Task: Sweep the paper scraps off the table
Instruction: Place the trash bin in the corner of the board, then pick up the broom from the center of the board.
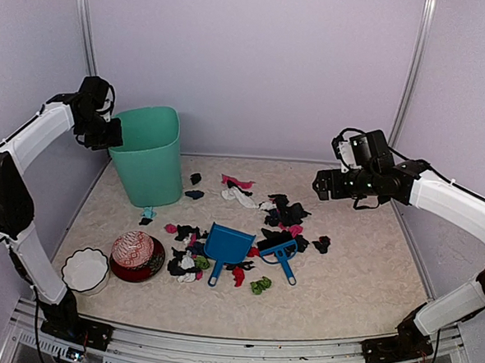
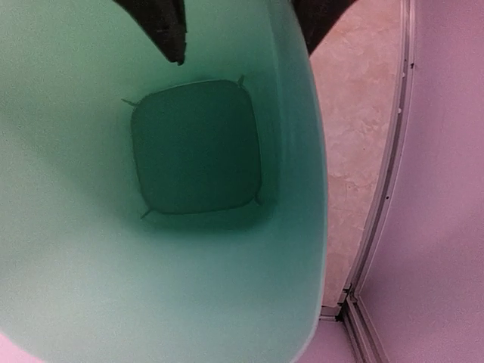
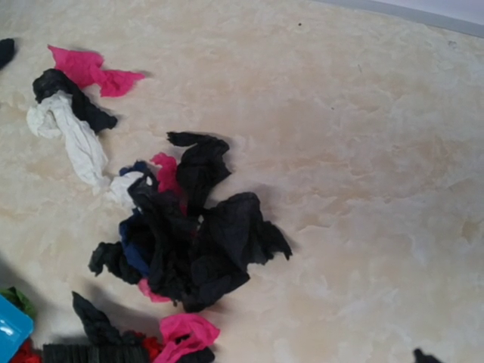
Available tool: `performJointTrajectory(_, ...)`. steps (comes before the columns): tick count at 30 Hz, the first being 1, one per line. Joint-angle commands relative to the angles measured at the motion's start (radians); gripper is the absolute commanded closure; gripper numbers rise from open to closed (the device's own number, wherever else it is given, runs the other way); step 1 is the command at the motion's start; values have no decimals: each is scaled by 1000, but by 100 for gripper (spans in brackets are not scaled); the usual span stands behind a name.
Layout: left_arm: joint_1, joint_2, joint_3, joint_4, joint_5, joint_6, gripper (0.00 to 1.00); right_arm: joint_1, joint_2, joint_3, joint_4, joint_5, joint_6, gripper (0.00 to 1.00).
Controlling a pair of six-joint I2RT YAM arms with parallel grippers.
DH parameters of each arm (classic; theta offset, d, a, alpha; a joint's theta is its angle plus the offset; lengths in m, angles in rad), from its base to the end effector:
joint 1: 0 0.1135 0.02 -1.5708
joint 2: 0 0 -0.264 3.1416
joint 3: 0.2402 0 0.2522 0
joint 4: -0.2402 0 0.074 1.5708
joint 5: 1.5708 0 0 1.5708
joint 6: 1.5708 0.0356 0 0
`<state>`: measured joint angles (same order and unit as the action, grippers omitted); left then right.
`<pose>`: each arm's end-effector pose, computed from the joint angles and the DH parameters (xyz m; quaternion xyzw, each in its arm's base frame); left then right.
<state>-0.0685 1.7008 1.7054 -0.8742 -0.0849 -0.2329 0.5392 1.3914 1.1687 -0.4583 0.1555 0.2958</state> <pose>0.3689 -0.0223 0.3528 -0.0916 0.9340 -0.0121 0.3452 0.2687 0.1544 0.3089 -0.0761 0.8973 0.1099 0.4206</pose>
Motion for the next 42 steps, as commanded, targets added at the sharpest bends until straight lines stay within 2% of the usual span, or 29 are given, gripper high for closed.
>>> performJointTrajectory(1, 7, -8, 33, 44, 18, 0, 46, -15, 0, -13, 17, -13, 2, 5)
performJointTrajectory(3, 6, -20, 32, 47, 14, 0, 34, -15, -4, -10, 16, -19, 3, 5)
performJointTrajectory(11, 4, -131, -6, 87, -8, -17, 2, -13, -22, -26, 34, -130, 19, 5)
performJointTrajectory(18, -23, -300, -105, 150, -28, -28, 1, 26, -62, -92, 43, -224, 42, 7)
performJointTrajectory(24, -79, -463, -256, 246, 5, -29, 1, 115, -71, -151, -20, -221, 73, 9)
performJointTrajectory(28, -159, -575, -362, 330, 35, -19, 1, 178, -77, -204, -30, -225, 109, 12)
performJointTrajectory(32, -301, -649, -454, 410, 29, -2, 1, 212, -66, -259, -31, -226, 141, 18)
performJointTrajectory(42, -517, -695, -561, 491, 34, 66, 1, 272, 20, -360, 63, -197, 228, 31)
